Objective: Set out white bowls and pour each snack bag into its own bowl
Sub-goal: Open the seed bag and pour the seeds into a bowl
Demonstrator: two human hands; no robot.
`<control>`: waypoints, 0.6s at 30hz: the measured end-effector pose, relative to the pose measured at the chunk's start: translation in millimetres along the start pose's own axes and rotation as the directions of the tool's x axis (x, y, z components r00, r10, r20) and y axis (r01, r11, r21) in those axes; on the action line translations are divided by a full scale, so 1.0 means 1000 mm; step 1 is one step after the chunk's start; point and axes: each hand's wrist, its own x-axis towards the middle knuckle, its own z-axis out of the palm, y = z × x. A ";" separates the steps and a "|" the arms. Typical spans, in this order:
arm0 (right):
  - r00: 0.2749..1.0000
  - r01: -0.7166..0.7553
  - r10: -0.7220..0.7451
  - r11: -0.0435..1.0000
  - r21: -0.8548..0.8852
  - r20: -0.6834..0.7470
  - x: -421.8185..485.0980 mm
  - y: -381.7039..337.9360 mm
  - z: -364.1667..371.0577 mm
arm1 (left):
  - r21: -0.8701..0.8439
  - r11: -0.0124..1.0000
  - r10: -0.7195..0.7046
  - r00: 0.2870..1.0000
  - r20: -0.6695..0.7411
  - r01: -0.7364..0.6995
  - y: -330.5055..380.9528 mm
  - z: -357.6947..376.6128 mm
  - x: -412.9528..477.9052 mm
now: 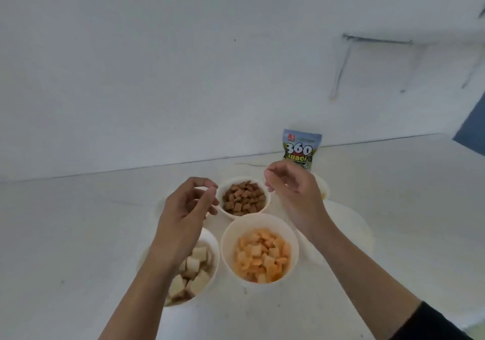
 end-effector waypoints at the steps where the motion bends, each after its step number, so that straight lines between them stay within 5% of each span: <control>1: 0.999 0.001 -0.002 1.000 -0.024 -0.040 0.019 0.007 -0.013 | -0.002 1.000 -0.010 1.000 0.019 0.010 0.001 0.016 0.020; 9: 0.965 -0.100 0.061 0.985 -0.141 -0.255 0.152 0.079 -0.101 | 0.081 0.994 -0.080 0.990 0.119 0.070 -0.025 0.149 0.184; 18: 0.936 -0.315 0.272 0.930 -0.190 -0.221 0.219 0.154 -0.124 | 0.188 0.974 -0.162 0.972 0.169 0.129 -0.066 0.249 0.282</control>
